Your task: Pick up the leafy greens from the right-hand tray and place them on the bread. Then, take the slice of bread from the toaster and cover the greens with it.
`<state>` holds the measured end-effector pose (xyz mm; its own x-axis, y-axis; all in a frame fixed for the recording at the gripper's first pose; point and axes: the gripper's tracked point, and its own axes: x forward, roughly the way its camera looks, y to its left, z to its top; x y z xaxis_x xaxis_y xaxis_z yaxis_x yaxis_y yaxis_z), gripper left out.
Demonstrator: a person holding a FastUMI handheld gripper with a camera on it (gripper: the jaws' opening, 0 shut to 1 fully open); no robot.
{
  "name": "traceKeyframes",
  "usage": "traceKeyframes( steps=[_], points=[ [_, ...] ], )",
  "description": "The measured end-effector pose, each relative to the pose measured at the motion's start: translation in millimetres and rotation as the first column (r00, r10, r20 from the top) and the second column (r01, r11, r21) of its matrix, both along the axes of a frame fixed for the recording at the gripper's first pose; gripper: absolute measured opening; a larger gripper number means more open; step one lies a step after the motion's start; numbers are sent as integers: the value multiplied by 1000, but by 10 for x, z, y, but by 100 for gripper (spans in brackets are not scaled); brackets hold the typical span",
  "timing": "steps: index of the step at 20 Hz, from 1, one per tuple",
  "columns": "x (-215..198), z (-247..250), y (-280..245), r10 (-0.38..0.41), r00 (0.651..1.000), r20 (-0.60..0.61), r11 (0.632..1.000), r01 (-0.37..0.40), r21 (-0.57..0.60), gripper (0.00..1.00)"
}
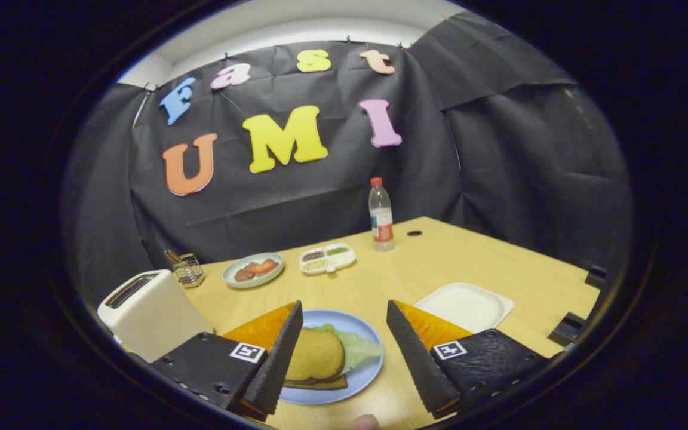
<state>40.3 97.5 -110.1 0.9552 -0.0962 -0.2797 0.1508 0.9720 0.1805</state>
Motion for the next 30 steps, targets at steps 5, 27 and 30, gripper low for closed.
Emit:
traceKeyframes(
  steps=[5,27,30],
  points=[
    [-248,689,10,44,981,192,994,-23,-108,95],
    [-659,1265,561,231,927,297,971,-199,-134,95],
    [-639,1190,647,254,927,277,965,-226,-132,95]
  ],
)
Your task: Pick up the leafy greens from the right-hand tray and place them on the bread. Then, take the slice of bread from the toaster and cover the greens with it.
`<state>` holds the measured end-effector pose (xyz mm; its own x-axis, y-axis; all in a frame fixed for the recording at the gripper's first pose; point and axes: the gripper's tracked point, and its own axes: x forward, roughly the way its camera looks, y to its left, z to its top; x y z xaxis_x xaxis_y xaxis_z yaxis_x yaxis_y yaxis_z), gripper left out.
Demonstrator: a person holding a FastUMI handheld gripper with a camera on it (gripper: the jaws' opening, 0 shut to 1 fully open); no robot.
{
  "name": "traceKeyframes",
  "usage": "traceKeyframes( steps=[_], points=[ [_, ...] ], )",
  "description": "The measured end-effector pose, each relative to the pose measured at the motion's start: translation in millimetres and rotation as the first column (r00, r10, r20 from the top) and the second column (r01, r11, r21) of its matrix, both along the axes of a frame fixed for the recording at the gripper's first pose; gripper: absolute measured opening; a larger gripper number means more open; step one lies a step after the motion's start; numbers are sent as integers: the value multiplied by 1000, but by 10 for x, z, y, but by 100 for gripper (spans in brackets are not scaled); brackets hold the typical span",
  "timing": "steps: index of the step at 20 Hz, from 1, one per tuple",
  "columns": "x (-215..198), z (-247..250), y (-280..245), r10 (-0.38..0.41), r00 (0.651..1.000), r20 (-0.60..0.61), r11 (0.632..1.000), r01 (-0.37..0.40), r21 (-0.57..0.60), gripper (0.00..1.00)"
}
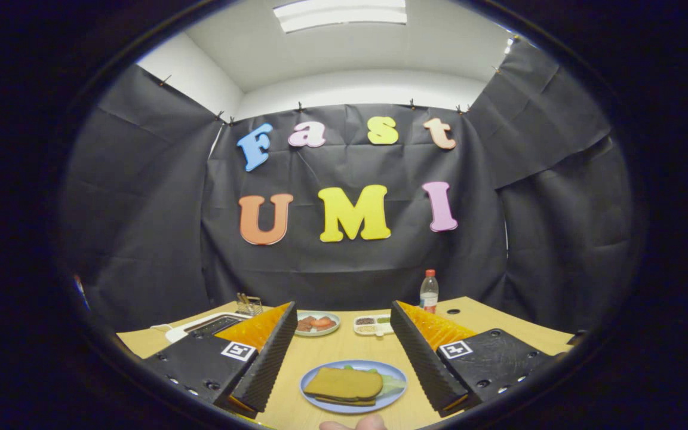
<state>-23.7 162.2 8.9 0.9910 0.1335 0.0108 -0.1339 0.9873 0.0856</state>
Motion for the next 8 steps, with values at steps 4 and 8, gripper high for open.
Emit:
traceKeyframes(
  steps=[4,8],
  points=[
    [7,-18,26,5,1000,-8,1000,-5,3,95],
    [14,-24,36,10,1000,-7,1000,-10,13,95]
  ],
)
